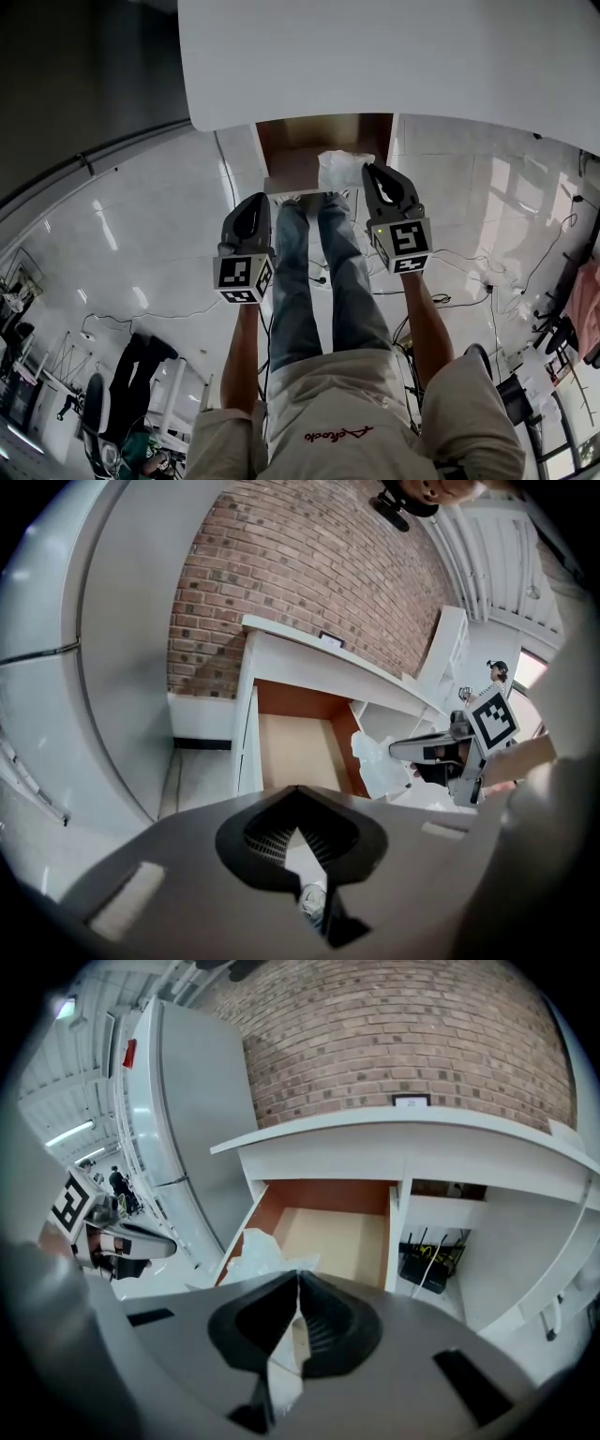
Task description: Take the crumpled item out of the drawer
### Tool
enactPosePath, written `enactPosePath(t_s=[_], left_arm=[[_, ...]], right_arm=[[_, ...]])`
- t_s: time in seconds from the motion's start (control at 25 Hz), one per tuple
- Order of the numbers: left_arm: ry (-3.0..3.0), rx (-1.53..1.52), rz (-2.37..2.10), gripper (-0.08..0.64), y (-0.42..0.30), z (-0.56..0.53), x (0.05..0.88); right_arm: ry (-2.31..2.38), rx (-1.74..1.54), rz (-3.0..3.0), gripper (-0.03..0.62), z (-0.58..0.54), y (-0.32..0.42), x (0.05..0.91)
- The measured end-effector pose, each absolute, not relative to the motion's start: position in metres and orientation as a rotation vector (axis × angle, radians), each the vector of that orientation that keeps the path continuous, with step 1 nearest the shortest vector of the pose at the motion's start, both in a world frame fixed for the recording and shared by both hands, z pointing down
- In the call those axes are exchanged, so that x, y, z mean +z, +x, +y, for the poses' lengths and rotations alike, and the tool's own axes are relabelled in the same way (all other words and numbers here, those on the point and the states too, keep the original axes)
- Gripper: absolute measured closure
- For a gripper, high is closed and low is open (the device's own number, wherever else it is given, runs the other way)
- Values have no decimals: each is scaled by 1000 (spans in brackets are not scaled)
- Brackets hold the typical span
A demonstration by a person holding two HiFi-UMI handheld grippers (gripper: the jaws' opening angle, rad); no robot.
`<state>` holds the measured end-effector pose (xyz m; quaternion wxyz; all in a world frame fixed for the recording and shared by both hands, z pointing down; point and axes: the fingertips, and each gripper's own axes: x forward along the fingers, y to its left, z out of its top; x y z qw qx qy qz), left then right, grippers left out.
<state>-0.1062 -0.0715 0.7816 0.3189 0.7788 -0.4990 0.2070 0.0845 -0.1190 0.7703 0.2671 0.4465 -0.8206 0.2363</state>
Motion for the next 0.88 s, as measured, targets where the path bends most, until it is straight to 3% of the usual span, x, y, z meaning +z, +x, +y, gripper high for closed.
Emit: enactPosePath(t_s=[0.88], left_arm=[[2190,431,-1424,551,-119,-119,630]], right_arm=[[1351,429,-2335,575,-165,85,593]])
